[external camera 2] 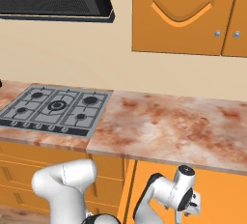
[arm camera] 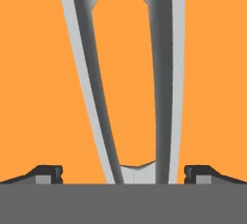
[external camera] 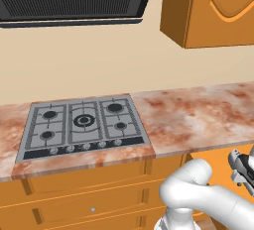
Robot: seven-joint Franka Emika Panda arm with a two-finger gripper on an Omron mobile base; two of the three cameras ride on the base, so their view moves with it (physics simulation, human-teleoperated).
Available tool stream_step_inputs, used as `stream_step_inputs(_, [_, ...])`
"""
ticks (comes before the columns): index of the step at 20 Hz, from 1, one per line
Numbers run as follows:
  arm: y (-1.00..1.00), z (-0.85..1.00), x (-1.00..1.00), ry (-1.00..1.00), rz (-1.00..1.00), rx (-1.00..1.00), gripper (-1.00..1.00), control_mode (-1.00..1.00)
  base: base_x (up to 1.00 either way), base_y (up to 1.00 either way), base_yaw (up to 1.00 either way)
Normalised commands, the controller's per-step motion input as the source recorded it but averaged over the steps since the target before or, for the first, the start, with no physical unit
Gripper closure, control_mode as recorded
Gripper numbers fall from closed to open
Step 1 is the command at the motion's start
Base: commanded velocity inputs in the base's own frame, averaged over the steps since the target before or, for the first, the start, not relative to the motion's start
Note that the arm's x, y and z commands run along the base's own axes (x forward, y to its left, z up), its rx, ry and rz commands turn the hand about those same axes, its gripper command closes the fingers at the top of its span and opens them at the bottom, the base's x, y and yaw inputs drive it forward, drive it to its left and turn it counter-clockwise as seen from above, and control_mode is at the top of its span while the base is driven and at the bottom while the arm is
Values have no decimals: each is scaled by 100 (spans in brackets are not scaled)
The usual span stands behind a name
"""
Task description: Take the tongs from the drawer on the right and place them on the dining counter next to the tray containing the kebab skewer.
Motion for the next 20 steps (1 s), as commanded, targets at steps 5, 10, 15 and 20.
stream_step_inputs(5, [0,-7,0,0,0,0,100,-100,0,0,0])
stream_step_inputs(10, [0,-1,0,0,0,0,100,-100,0,0,0])
stream_step_inputs(15, [0,0,-3,0,0,0,100,-100,0,0,0])
stream_step_inputs(20, [0,0,-5,0,0,0,100,-100,0,0,0])
